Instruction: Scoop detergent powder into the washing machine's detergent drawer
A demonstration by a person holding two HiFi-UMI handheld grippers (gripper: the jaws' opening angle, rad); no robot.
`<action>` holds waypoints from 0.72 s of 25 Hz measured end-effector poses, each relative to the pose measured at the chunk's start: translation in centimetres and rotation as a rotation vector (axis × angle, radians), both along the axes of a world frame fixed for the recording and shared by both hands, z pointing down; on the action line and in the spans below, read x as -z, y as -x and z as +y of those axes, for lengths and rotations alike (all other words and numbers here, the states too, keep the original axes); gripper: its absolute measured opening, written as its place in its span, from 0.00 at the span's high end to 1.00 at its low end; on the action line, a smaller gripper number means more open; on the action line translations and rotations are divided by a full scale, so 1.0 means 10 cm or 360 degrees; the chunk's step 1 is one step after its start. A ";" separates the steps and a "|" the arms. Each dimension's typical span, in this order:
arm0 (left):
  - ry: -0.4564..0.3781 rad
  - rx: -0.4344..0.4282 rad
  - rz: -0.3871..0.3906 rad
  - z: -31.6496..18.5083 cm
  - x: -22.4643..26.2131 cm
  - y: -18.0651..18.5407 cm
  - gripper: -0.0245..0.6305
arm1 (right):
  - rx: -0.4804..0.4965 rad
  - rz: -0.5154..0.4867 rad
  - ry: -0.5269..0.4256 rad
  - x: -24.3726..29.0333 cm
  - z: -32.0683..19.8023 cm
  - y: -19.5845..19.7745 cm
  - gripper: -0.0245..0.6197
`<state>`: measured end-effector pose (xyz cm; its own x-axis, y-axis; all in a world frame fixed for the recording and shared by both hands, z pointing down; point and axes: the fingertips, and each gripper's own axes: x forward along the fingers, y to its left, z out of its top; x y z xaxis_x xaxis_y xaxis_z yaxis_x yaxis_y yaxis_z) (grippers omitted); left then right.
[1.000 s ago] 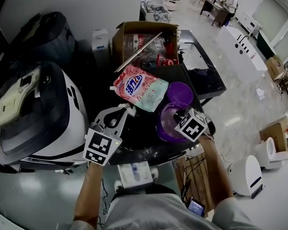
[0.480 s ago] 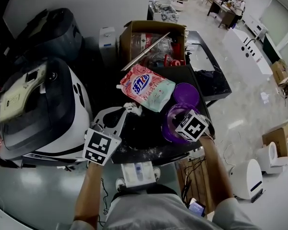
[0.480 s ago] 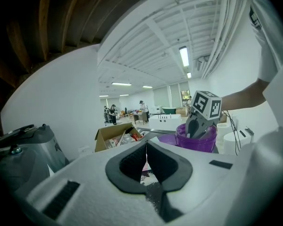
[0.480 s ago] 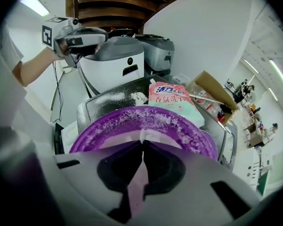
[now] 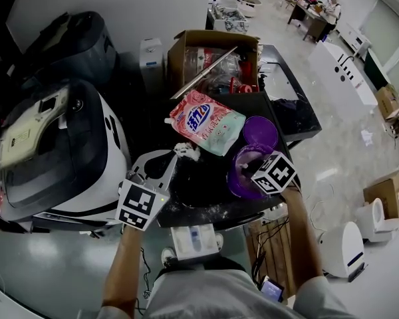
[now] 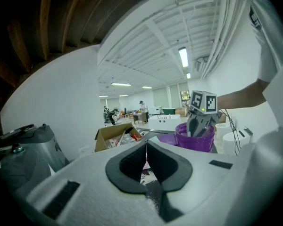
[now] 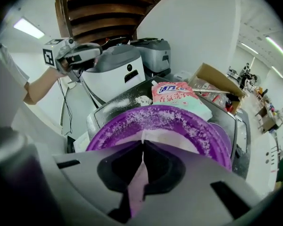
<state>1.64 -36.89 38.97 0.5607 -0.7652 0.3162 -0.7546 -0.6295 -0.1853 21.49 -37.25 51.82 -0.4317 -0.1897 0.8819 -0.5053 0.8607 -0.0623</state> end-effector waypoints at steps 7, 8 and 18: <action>0.0015 -0.0020 0.0104 0.08 -0.01 0.08 0.95 | -0.0133 -0.0082 -0.0025 0.18 0.01 -0.07 0.95; 0.0015 -0.0029 0.0103 0.09 -0.01 0.08 0.95 | -0.0155 -0.0100 -0.0029 0.21 0.01 -0.08 0.95; -0.0007 -0.0148 0.0199 0.19 0.10 -0.03 0.95 | -0.0429 -0.0295 -0.0130 0.56 0.16 -0.28 0.95</action>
